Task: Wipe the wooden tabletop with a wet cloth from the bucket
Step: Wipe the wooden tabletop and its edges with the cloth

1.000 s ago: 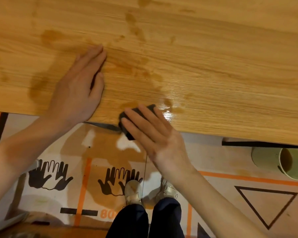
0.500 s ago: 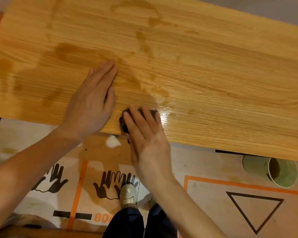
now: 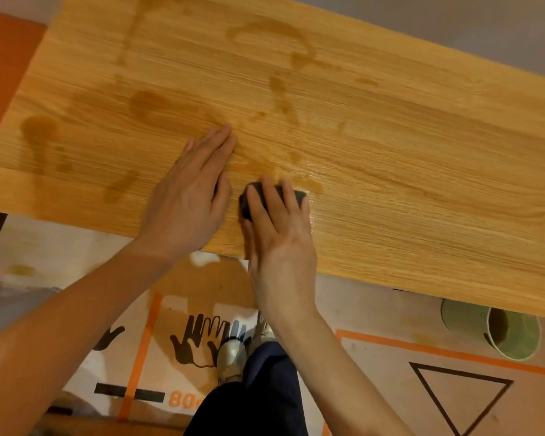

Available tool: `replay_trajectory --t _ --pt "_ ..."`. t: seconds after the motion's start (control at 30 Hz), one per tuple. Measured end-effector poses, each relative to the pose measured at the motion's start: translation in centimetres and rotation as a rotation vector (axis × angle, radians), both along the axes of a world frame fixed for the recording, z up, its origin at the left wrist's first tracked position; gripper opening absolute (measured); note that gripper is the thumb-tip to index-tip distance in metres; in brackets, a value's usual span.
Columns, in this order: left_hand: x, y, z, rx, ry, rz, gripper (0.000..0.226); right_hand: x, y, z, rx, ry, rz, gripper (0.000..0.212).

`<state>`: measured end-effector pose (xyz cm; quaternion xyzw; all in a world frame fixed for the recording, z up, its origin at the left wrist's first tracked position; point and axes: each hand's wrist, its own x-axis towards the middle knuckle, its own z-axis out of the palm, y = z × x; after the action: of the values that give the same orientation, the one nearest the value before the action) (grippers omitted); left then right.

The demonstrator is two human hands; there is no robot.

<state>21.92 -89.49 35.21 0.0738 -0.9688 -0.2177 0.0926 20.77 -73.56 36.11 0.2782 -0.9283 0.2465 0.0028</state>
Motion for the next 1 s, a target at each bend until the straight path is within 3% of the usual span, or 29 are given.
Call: replay_trajectory --t 0.07,0.13,0.27,0.33,0.53,0.77,0.93,1.0 --pt "0.0 0.0 0.1 0.008 -0.013 -0.007 0.05 -1.3 2.4 0.4 0.065 -0.009 0.145 0.042" --pt "0.1 0.1 0.1 0.019 -0.026 -0.009 0.051 -3.0 8.3 0.8 0.116 -0.026 0.145 0.043" --pt "0.2 0.3 0.1 0.019 -0.038 0.009 0.052 -6.2 16.6 1.9 0.096 -0.112 -0.261 0.046" --pt "0.1 0.2 0.2 0.036 -0.037 0.022 0.052 -5.9 14.1 1.7 0.078 -0.105 -0.367 0.046" --pt "-0.2 0.2 0.2 0.075 -0.009 0.018 0.052 -3.9 1.0 0.2 0.0 -0.037 -0.041 0.041" --pt "-0.1 0.7 0.3 0.037 0.024 0.039 0.051 0.8 4.5 -0.9 -0.02 -0.046 0.189 0.043" --pt "-0.5 0.1 0.4 0.078 -0.03 0.042 0.051 -8.5 0.1 -0.2 0.002 -0.029 0.163 0.062" --pt "-0.4 0.2 0.4 0.118 -0.049 0.046 0.05 -11.7 -1.7 0.0 0.011 -0.02 0.093 0.058"
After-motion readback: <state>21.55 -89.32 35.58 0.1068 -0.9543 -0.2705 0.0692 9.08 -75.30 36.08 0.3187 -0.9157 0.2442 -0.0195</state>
